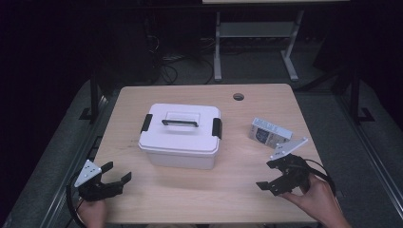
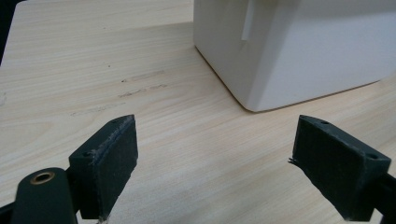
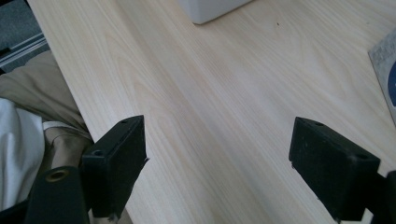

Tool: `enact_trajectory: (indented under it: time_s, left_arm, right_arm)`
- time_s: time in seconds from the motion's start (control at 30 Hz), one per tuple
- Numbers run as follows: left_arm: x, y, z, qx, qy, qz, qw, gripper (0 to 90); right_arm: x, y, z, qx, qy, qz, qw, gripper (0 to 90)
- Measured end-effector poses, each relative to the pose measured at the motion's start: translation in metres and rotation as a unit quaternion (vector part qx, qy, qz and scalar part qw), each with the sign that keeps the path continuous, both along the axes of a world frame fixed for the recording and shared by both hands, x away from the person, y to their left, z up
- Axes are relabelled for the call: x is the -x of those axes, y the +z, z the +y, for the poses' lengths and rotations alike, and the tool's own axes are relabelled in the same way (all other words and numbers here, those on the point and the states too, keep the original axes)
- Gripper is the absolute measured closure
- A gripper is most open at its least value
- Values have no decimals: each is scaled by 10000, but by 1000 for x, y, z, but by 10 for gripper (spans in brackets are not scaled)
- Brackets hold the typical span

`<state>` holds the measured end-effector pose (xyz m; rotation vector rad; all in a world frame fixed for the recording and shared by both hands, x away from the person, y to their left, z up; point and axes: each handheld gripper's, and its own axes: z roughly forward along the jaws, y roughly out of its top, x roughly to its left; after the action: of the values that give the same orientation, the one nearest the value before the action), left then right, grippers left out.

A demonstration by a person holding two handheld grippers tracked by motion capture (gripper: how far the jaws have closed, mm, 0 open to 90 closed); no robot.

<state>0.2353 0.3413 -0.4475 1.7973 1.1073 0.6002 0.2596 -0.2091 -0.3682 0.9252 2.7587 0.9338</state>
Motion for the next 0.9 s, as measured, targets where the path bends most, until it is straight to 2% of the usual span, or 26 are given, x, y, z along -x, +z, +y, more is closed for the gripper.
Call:
enact_trajectory:
  time_s: [0.17, 0.5, 0.6, 0.9]
  left_arm:
    - [0, 0, 0, 3, 4, -18, 10000, 132]
    - [0, 0, 1, 42, 24, -33, 10000, 132]
    - [0, 0, 1, 46, 17, -31, 10000, 132]
    - [0, 0, 2, 54, 22, -54, 10000, 132]
  right_arm:
    - [-5, 13, 9, 16, 209, 36, 9998, 183]
    - [-11, 34, 18, 79, 380, 34, 9992, 183]
    - [-15, 44, 22, 172, 472, -5, 9987, 184]
    - [-25, 63, 34, 381, 604, -46, 9974, 185]
